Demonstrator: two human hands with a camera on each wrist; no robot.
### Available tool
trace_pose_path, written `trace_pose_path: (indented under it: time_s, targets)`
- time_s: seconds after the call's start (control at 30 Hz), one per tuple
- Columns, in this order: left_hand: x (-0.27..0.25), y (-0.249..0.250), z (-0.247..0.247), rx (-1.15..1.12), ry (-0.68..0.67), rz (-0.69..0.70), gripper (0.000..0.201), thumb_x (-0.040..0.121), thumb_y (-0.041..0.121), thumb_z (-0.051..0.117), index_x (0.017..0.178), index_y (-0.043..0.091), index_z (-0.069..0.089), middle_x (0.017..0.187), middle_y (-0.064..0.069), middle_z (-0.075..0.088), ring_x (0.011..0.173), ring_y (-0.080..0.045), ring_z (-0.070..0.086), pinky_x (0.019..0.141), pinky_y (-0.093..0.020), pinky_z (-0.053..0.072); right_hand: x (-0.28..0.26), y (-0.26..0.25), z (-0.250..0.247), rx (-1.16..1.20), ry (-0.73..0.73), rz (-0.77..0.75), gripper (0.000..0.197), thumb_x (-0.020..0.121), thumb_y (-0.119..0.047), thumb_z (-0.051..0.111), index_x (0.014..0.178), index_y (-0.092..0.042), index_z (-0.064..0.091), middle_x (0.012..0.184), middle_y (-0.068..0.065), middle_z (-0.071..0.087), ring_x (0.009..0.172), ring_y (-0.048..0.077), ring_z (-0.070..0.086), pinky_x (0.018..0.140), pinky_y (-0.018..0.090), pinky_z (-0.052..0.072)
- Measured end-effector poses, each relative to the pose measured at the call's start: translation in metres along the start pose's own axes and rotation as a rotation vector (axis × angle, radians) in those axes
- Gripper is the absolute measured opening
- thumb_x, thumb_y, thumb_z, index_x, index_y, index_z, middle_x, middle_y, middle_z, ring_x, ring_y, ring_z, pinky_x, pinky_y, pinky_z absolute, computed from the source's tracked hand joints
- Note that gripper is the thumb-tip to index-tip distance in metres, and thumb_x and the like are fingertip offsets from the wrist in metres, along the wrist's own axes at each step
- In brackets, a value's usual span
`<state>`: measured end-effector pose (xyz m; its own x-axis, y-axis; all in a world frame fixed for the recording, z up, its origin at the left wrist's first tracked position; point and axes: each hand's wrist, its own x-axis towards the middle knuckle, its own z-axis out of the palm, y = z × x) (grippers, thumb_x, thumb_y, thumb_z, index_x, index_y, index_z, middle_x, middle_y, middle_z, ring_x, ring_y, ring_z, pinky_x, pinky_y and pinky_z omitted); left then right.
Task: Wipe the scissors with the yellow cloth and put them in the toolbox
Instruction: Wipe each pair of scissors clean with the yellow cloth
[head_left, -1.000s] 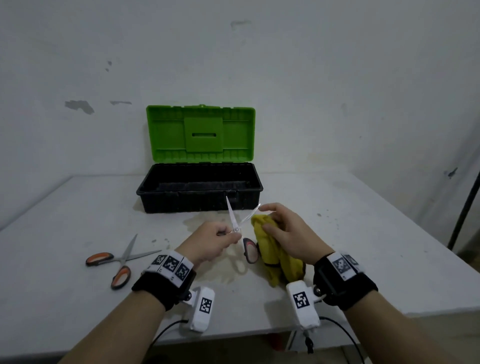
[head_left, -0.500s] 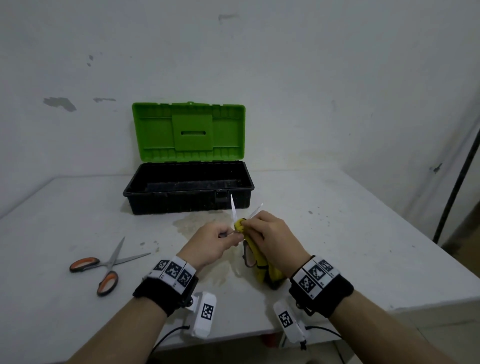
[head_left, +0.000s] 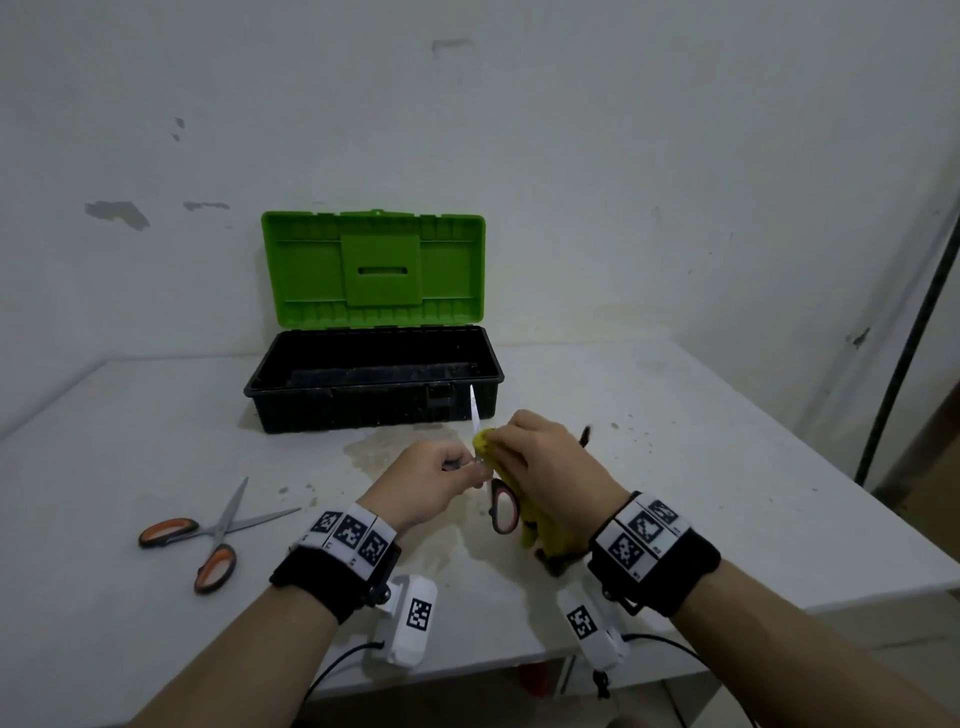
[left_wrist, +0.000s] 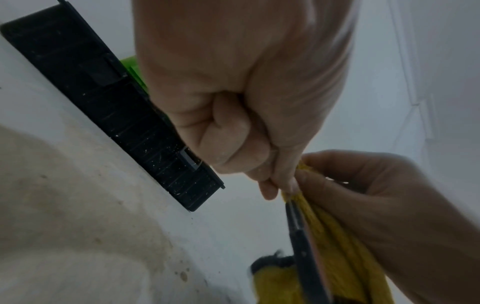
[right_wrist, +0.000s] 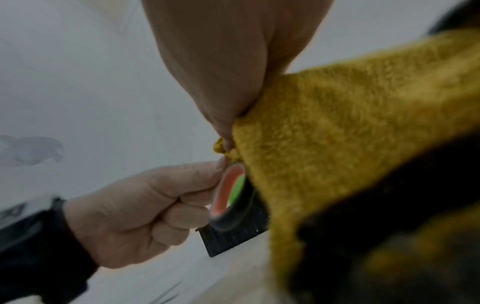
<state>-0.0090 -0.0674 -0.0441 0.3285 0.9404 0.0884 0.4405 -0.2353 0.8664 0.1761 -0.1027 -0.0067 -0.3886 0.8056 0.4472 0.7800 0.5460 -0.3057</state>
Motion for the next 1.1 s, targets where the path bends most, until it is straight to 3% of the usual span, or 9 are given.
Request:
trace_pose_path:
  time_s: [0.1,0.23,0.33,0.43,0.57,0.7,0.8,0.93,1.1]
  targets:
    - [-0.002,-0.001,-0.001,0.041,0.002,0.016,0.030,0.089,0.043,0.071,0.070,0.021,0.062,0.055,0.012,0.048,0.047,-0.003,0.040,0.053,-0.024,0.036,0.005,0.010,0.001,-0.033,0.024,0.071,0.021,0.099,-0.024,0.054,0.104,-0.012,0.071,0.093,0.005,0.057,0.079,0.024,0.059,0.074,0.042,0.052]
    - [-0.005,-0.004,-0.004,0.019,-0.003,-0.002,0.032,0.088,0.042,0.072,0.064,0.023,0.060,0.059,0.011,0.050,0.054,-0.009,0.043,0.058,-0.029,0.038,0.013,0.025,-0.015,-0.058,0.106,0.269,0.024,0.101,-0.026,0.049,0.106,-0.014,0.069,0.098,0.003,0.057,0.088,0.022,0.058,0.079,0.035,0.050]
    - [-0.007,-0.002,-0.004,0.001,-0.007,-0.015,0.028,0.088,0.043,0.071,0.071,0.022,0.068,0.062,0.007,0.052,0.056,-0.010,0.043,0.058,-0.029,0.037,0.007,0.016,-0.018,-0.012,0.122,0.135,0.019,0.101,-0.027,0.051,0.108,-0.018,0.066,0.098,0.000,0.056,0.082,0.018,0.057,0.074,0.032,0.050]
    - [-0.008,0.003,-0.001,0.036,-0.014,-0.003,0.028,0.089,0.044,0.070,0.074,0.020,0.067,0.059,0.009,0.047,0.052,-0.010,0.039,0.053,-0.027,0.033,-0.001,0.004,-0.006,-0.137,-0.084,-0.031,0.017,0.095,-0.017,0.061,0.110,-0.026,0.062,0.099,-0.006,0.047,0.073,0.015,0.055,0.067,0.028,0.049]
    - [-0.010,0.007,0.000,0.149,-0.008,0.046,0.034,0.090,0.040,0.070,0.072,0.012,0.063,0.061,0.005,0.046,0.054,-0.011,0.041,0.055,-0.026,0.035,0.003,0.005,-0.003,-0.178,-0.129,0.080,0.015,0.098,-0.016,0.053,0.109,-0.016,0.063,0.102,0.002,0.047,0.077,0.024,0.057,0.070,0.034,0.049]
    - [-0.013,0.002,-0.001,0.069,-0.008,-0.006,0.029,0.089,0.041,0.070,0.076,0.015,0.068,0.066,0.003,0.052,0.059,-0.012,0.045,0.059,-0.027,0.039,0.007,0.021,-0.014,-0.143,0.022,0.261,0.021,0.102,-0.024,0.045,0.108,-0.014,0.062,0.103,0.002,0.050,0.085,0.025,0.058,0.078,0.040,0.051]
    - [-0.013,0.000,-0.001,-0.067,-0.003,-0.062,0.027,0.091,0.038,0.069,0.077,0.015,0.070,0.067,0.000,0.051,0.054,-0.012,0.040,0.050,-0.023,0.034,0.000,0.024,-0.013,-0.019,0.127,0.178,0.021,0.102,-0.026,0.047,0.108,-0.014,0.064,0.099,0.001,0.052,0.081,0.023,0.057,0.076,0.042,0.051]
    - [-0.012,0.006,0.006,-0.121,-0.014,-0.062,0.026,0.092,0.034,0.069,0.076,0.014,0.069,0.062,0.003,0.046,0.045,-0.008,0.034,0.043,-0.019,0.028,-0.014,0.014,0.002,-0.077,-0.026,-0.064,0.019,0.097,-0.019,0.056,0.115,-0.023,0.062,0.104,-0.002,0.050,0.080,0.019,0.058,0.073,0.033,0.052]
    - [-0.012,0.004,0.007,-0.090,-0.007,-0.027,0.029,0.090,0.037,0.071,0.078,0.011,0.071,0.061,0.003,0.048,0.049,-0.010,0.037,0.049,-0.023,0.032,-0.007,0.021,-0.003,-0.008,0.120,0.181,0.022,0.101,-0.022,0.049,0.112,-0.015,0.066,0.104,0.003,0.053,0.086,0.024,0.059,0.080,0.040,0.051]
